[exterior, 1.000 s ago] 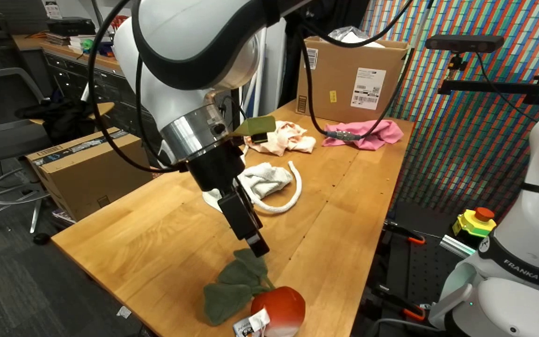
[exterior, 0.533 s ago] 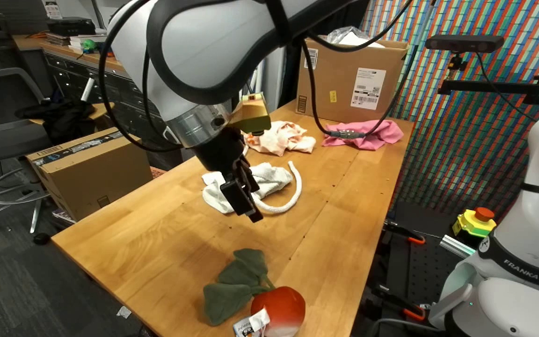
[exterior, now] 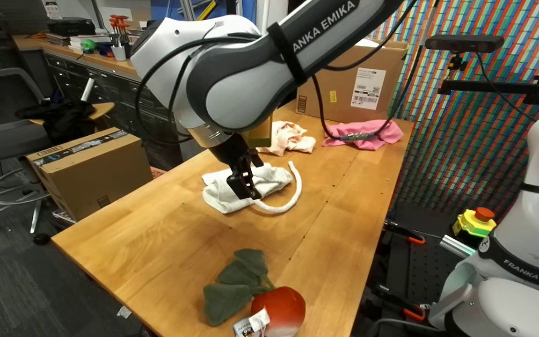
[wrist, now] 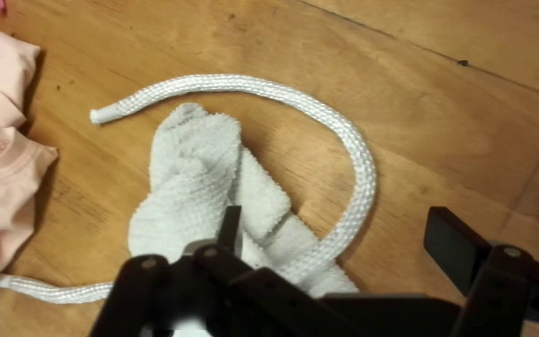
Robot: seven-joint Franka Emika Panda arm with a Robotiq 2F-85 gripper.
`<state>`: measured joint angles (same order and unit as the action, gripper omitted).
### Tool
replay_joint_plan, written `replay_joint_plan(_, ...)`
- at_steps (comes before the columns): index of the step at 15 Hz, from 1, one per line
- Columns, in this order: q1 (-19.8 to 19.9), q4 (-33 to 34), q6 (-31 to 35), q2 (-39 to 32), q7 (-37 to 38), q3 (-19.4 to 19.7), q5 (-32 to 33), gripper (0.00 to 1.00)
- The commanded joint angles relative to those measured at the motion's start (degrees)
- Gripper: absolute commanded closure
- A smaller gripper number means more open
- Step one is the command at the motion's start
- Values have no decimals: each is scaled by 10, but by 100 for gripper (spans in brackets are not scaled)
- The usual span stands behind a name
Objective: Separate the clothes, rope and plush toy on the table
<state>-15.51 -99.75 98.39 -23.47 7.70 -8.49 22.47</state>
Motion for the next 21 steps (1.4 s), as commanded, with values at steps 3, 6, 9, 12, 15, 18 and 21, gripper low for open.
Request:
replay_joint_plan(3, 4, -75, 50, 46, 81, 33, 56, 0)
replay_joint_plan(6, 11, -98, 71, 61, 106, 45, 81, 0)
replay_joint_plan(9, 27, -123, 102, 81, 113, 51, 83, 0)
replay_joint_plan(12, 39, -140, 132, 95, 113, 53, 79, 0)
replay_joint_plan(15, 48, -153, 161, 106, 108, 52, 73, 0)
replay_joint_plan(18, 54, -163, 202, 110, 111, 48, 43, 0)
replay_joint_plan(21, 55, -170, 232, 110, 97, 38, -19, 0)
